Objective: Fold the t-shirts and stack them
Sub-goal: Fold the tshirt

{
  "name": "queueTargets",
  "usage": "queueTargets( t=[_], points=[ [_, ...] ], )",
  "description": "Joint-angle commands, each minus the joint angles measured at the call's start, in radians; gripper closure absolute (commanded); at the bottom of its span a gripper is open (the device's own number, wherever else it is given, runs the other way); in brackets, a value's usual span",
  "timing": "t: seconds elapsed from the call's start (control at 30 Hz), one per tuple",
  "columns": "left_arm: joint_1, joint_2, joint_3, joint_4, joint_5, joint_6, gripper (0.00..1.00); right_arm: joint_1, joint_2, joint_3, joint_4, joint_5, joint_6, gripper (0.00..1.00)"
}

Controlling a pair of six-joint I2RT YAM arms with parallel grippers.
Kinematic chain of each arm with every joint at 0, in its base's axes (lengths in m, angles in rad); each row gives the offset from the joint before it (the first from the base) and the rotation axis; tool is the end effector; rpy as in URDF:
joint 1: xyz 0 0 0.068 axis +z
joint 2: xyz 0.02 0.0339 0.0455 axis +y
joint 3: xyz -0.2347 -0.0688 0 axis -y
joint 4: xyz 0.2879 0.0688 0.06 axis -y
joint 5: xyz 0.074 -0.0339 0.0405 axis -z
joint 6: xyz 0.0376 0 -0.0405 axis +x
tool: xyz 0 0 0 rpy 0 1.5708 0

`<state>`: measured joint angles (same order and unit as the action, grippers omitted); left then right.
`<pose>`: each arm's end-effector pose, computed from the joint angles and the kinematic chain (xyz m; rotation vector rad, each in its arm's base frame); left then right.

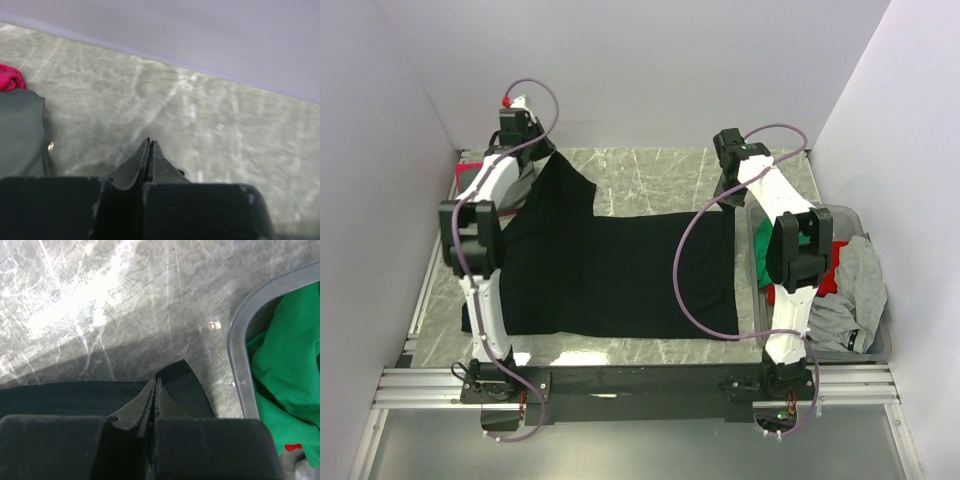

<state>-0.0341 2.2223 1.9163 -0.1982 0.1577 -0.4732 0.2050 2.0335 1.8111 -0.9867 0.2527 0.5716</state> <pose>0.5517 -0.0247 0.2169 -0.3618 2.0713 -0.4718 0.4502 0.0840 0.2153 0.5559 2.6534 -0.1310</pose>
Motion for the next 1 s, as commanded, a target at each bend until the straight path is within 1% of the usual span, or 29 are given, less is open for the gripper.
queueTargets(
  t=[0.0,0.07,0.17,0.27,0.3,0.33,0.37,0.43,0.47,0.53,0.57,0.7,0.97],
  points=[
    [0.013,-0.197,-0.124,0.132,0.121,-0.002,1.0,-0.004,-0.055,0.004,-0.007,0.007,-0.018,1.0],
    [0.014,-0.283,-0.189,0.132,0.137,0.021,1.0,-0.003,-0.091,-0.035,0.011,-0.009,-0.022,1.0],
    [0.017,-0.398,-0.34,0.119,0.152,0.038,1.0,-0.003,-0.147,-0.102,0.037,-0.03,-0.033,1.0],
    [0.017,-0.504,-0.427,0.071,0.131,0.047,1.0,0.005,-0.191,-0.168,0.051,-0.041,-0.038,1.0],
    [0.019,-0.532,-0.489,0.059,0.12,0.05,1.0,0.008,-0.203,-0.186,0.054,-0.047,-0.038,1.0],
    [0.019,-0.59,-0.522,0.037,0.085,0.047,1.0,0.013,-0.228,-0.228,0.063,-0.052,-0.036,1.0],
    [0.019,-0.619,-0.587,0.025,0.069,0.044,1.0,0.017,-0.243,-0.252,0.072,-0.056,-0.038,1.0],
    [0.019,-0.709,-0.647,-0.004,0.031,0.028,1.0,0.027,-0.281,-0.318,0.094,-0.07,-0.035,1.0],
    [0.019,-0.739,-0.701,-0.015,-0.004,0.021,1.0,0.034,-0.294,-0.34,0.098,-0.072,-0.032,1.0],
    [0.019,-0.82,-0.747,-0.047,-0.039,-0.007,1.0,0.045,-0.324,-0.401,0.112,-0.081,-0.027,1.0],
    [0.019,-0.848,-0.791,-0.058,-0.087,-0.015,1.0,0.05,-0.334,-0.421,0.117,-0.084,-0.026,1.0],
    [0.019,-0.964,-0.882,-0.118,-0.188,-0.064,1.0,0.071,-0.372,-0.51,0.14,-0.089,-0.026,1.0],
    [0.019,-1.197,-1.026,-0.231,-0.305,-0.137,1.0,0.077,-0.466,-0.69,0.161,-0.07,-0.019,1.0]
  ],
)
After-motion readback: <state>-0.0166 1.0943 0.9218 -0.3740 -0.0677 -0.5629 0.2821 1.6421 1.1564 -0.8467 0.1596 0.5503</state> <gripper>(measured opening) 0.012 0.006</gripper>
